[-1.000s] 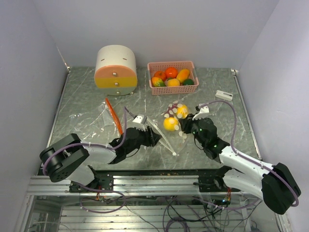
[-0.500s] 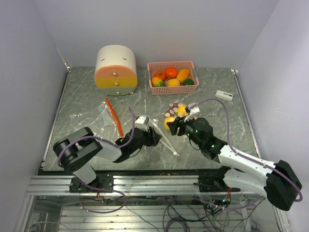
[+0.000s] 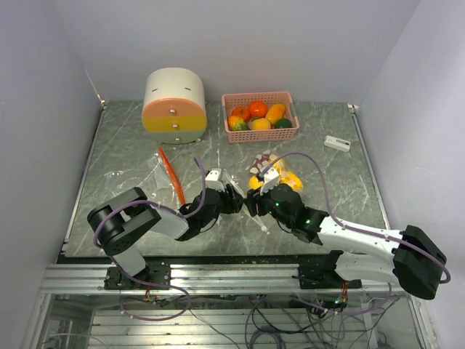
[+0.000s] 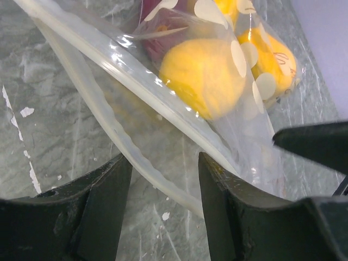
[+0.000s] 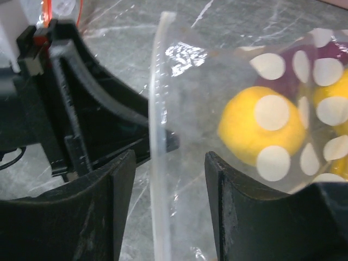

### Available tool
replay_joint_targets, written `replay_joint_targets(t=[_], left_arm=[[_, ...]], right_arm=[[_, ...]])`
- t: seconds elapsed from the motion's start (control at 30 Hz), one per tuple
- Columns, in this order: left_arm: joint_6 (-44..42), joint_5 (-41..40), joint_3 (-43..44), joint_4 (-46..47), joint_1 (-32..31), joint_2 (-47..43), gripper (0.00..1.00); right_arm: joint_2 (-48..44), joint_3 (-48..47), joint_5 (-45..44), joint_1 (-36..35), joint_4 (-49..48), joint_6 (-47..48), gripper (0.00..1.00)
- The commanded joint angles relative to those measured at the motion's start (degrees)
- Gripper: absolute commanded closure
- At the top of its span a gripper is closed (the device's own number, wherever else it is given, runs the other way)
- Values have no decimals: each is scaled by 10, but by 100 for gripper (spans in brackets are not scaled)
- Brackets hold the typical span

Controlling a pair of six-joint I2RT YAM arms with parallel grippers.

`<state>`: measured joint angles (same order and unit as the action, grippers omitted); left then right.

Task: Open the zip-top bag and remove the fake food
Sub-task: Pick up the fake fruit from the zipper food storage bag.

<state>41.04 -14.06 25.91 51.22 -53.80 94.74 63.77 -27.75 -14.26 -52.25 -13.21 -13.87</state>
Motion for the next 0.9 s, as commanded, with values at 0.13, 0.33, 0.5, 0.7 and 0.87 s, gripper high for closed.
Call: replay_joint_targets(t=[0.13,0.33,0.5,0.7,0.87], left_arm=[[17,-20,14,14,-3,4,41],[16,-23,-1,9,-3,-16,44],[8,-40,-1,-16,-3,-26,44],[-9,-15,-15,-8,-3,-56,45],[-37,-62,11,-196,-4,-170,56]], right_arm=[[63,-23,-53,-36,2,5,59],[112,-57,-166,-38,54,-52,87],[95,-78,-223,-38,97,-85,100],[65,-71,-206,-39,86,-86,100],[83,-80,-210,-38,90,-89,100]])
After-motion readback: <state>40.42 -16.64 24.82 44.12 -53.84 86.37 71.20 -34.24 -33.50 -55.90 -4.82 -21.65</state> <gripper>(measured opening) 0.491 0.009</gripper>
